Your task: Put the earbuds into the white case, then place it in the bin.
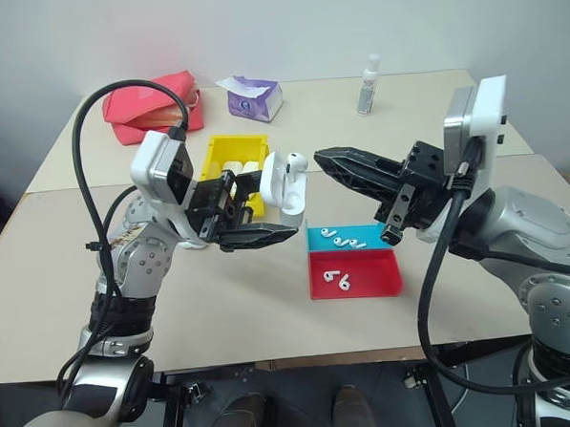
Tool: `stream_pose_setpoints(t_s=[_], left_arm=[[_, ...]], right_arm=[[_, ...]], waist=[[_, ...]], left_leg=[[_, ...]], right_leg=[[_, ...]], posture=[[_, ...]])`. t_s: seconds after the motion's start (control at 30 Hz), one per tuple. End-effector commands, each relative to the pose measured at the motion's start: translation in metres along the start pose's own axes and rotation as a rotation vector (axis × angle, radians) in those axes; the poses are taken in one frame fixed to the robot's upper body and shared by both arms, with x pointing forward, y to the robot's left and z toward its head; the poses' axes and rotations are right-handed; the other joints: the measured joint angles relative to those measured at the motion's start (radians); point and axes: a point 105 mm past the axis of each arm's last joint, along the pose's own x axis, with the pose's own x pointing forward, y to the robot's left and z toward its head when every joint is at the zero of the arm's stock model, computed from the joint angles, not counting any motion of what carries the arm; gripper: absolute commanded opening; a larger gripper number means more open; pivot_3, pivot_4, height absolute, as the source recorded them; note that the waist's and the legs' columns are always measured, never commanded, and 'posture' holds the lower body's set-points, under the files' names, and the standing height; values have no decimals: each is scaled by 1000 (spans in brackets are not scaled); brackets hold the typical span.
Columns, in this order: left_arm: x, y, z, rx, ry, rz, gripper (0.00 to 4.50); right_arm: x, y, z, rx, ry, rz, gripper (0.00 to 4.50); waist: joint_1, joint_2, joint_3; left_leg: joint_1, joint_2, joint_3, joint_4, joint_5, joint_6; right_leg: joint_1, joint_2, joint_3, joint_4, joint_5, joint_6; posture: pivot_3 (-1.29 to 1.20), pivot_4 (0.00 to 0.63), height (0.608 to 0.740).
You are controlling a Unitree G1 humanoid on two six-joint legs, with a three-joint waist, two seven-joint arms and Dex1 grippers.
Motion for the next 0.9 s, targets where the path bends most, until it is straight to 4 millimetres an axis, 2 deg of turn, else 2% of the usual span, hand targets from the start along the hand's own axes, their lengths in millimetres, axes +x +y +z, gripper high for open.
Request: stream_pose_setpoints(t_s=[0.03,0.9], left_arm=[[5,-1,9,38,-14,-22,2727],[5,0,7,33,-12,-19,2727]], right_arm=[[2,6,8,-48,-3,18,46],[3,18,7,-69,17,52,46]], waist=[[0,0,0],[0,0,0]], left_leg=[[0,0,0,0,0,0],[0,0,0,0,0,0]], right_leg=[[0,0,0,0,0,0],[0,0,0,0,0,0]], posture=[[0,150,740],[0,150,740]])
